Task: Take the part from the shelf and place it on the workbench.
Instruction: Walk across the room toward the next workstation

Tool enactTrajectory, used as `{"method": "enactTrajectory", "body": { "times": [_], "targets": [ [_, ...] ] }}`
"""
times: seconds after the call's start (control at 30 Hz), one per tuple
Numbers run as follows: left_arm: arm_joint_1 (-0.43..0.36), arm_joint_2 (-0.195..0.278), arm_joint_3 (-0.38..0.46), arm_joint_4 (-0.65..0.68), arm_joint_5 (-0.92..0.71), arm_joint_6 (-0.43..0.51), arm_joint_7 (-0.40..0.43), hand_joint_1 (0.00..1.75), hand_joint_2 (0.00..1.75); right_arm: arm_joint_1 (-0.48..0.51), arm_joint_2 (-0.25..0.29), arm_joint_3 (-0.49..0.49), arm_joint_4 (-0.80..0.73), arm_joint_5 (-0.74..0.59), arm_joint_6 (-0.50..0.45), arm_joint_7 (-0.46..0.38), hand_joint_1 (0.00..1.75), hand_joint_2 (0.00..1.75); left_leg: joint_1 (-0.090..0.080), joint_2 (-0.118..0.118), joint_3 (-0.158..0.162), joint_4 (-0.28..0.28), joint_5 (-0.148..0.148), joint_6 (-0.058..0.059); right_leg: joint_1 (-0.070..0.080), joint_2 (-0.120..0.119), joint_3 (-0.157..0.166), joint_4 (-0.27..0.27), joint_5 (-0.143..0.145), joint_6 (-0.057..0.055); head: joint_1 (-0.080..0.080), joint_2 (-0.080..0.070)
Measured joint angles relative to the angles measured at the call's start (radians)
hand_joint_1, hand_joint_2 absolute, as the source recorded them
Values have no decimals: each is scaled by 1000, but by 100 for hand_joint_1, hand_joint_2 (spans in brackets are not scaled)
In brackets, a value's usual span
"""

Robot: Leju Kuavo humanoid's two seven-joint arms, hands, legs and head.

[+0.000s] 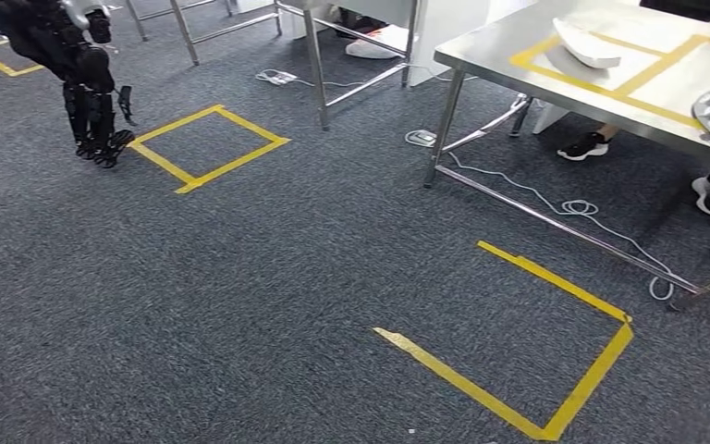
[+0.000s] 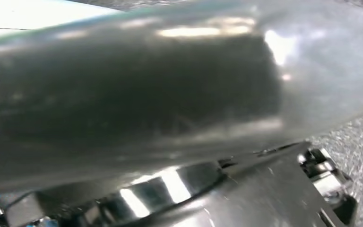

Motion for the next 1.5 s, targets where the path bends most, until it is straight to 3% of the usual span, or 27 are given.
{"method": "enactTrajectory", "body": {
  "times": [0.07, 0.1, 0.13, 0.2, 0.27, 0.33, 0.37, 0.43, 0.47, 0.57, 0.63, 0.7, 0.73, 0.8, 0.87, 0.93, 0.97, 1.0, 1.07, 1.13, 1.17, 1.23, 1.3, 1.37, 1.43, 1.47, 1.5],
  "targets": [
    [-1, -2, 0, 0, 0, 0, 0, 0, 0, 0, -2, 9, 0, 4, -3, -3, 0, 0, -1, -27, 0, 2, 0, -2, 3, 50, 54, -137, 60, -17, -1, 0],
    [-3, -4, 0, 0, 0, 0, 0, 0, 0, 0, -4, 12, 0, 4, -6, -5, 0, 0, 1, -39, -3, 2, 1, -6, 4, 71, 73, -177, 71, -22, -2, 0],
    [-3, -5, 0, 0, 0, 0, 0, 0, 0, 0, -5, 15, 0, 5, -9, -5, 0, 0, 5, -51, -7, 2, 3, -12, 5, 80, 81, -192, 69, -25, -2, 0],
    [-2, -5, 0, 0, 1, 0, 0, 0, 0, 0, -5, 22, 0, 5, -14, -7, 0, 0, 10, -71, -14, 2, 7, -25, 6, 59, 91, -203, 75, -27, -2, 0],
    [0, -3, 0, 0, 2, 0, 0, 0, 0, 1, -4, 28, 1, 5, -16, -7, 0, 0, 7, -38, -28, 33, -13, -35, 2, 29, 103, -220, 82, -34, -5, 0],
    [-1, 0, 0, 0, 6, 0, -2, 0, 0, 3, -4, 31, 2, 5, -9, -6, 0, 0, 7, 29, -75, 135, -72, -47, 1, -5, 112, -230, 83, -39, -9, 0],
    [-2, 0, 0, 0, 7, 0, -3, 0, 0, 4, -4, 32, 2, 5, -4, -4, 0, 0, 11, 50, -108, 202, -103, -53, 1, -23, 113, -230, 81, -40, -9, 0],
    [-1, 1, 0, 0, 9, 0, -4, 0, 0, 5, -3, 32, 5, 5, 3, -2, 0, 0, 22, 67, -143, 276, -121, -65, 1, -58, 114, -230, 76, -38, -9, 0],
    [0, 2, 0, 0, 10, 0, -4, 0, 0, 4, -3, 33, 6, 5, 4, -2, 0, 0, 28, 73, -132, 257, -102, -70, -1, -73, 115, -229, 73, -35, -9, 0],
    [1, 5, 0, 0, 10, 0, -5, 0, 0, 3, -3, 34, 8, 5, 5, -1, 0, 0, 36, 124, -24, 60, -16, -78, -2, -112, 128, -225, 57, -18, -10, 0],
    [-1, 4, 0, 0, 10, 0, -6, 0, 0, 1, -4, 36, 9, 5, 5, -1, 0, 0, 31, 144, 8, -1, -5, -67, 1, -129, 138, -223, 48, -4, -7, 0],
    [0, 4, 0, 0, 10, 0, -6, 0, 0, -3, -4, 38, 9, 5, 6, -1, 0, 0, 27, 124, 4, 0, -7, -50, -1, -142, 149, -226, 44, 8, -3, 0],
    [1, 5, 0, 0, 10, 1, -7, 0, 0, -5, -4, 39, 9, 5, 8, 0, 0, 0, 27, 114, 4, -2, -6, -43, -4, -132, 151, -222, 37, 14, -2, 0],
    [2, 5, 1, 0, 13, 2, -10, 0, 0, -6, -3, 40, 10, 5, 15, 2, 0, 0, 28, 93, 5, -7, -2, -29, -9, -79, 123, -161, -6, 19, 1, 0],
    [0, 5, 1, 0, 20, 1, -15, 0, 0, -4, -3, 41, 10, 5, 22, 6, 0, 0, 26, 70, 3, -7, -1, -20, -8, -27, 49, -15, -72, 17, 5, 0],
    [0, 6, 3, 0, 31, -2, -16, 0, 0, -1, -2, 41, 11, 3, 20, 12, 0, 0, 22, 41, 3, -7, -1, -17, -7, -15, -16, 94, -95, 12, 5, 0],
    [1, 6, 4, 0, 36, -4, -17, 0, 0, 0, -1, 42, 11, 2, 16, 14, 0, 0, 21, 25, 4, -7, -1, -17, -6, -13, -25, 91, -75, 9, 5, 0],
    [2, 6, 5, 0, 41, -6, -17, 0, 0, 0, 1, 42, 11, 1, 11, 16, 0, 0, 20, 8, 6, -7, -2, -17, -6, -8, -13, 46, -36, 4, 5, 0],
    [3, 5, 9, 0, 49, -12, -18, 0, 0, -2, 3, 43, 11, -2, -1, 12, 0, 0, 19, -22, 7, -5, -3, -20, -7, 42, 39, -99, 45, -6, 5, 0],
    [2, 3, 16, 0, 56, -13, -16, 0, 0, -4, 3, 44, 11, -4, -17, -2, 0, 0, 22, -49, 0, -3, -2, -30, -8, 90, 76, -188, 73, -9, 5, 0],
    [2, 3, 19, 0, 60, -11, -14, 0, 0, -6, 3, 45, 11, -3, -24, -9, 0, 0, 25, -61, -4, -3, 0, -38, -7, 96, 82, -198, 69, -9, 5, 0],
    [6, 4, 25, 0, 68, -1, -12, 0, 0, -10, 4, 54, 11, 1, -30, -15, 0, 0, 31, -73, -11, -3, 4, -53, -4, 71, 92, -207, 73, -15, 5, 0],
    [8, 4, 31, 0, 74, 8, -11, 0, 0, -11, 4, 66, 11, 5, -30, -12, 0, 0, 27, -23, -33, 42, -25, -61, -5, 38, 101, -219, 78, -25, 1, 0],
    [6, 6, 38, 0, 80, 16, -11, 0, 0, -9, 4, 78, 12, 5, -29, -3, 0, 0, 24, 44, -90, 162, -90, -65, -3, -1, 108, -224, 76, -31, -2, 0],
    [6, 7, 46, 0, 88, 27, -10, 0, 0, -6, 4, 90, 13, 5, -26, 6, 0, 0, 25, 66, -140, 268, -128, -70, -1, -39, 111, -223, 71, -33, -2, 0],
    [8, 8, 50, 0, 91, 32, -9, 0, 0, -6, 4, 97, 13, 5, -23, 9, 0, 0, 25, 69, -141, 272, -119, -71, 0, -56, 113, -223, 68, -32, -3, 0],
    [10, 9, 52, 0, 94, 35, -9, 0, 0, -7, 4, 102, 14, 5, -21, 10, 0, 0, 26, 74, -120, 236, -92, -71, 0, -71, 116, -223, 65, -31, -3, 0]
  ]
}}
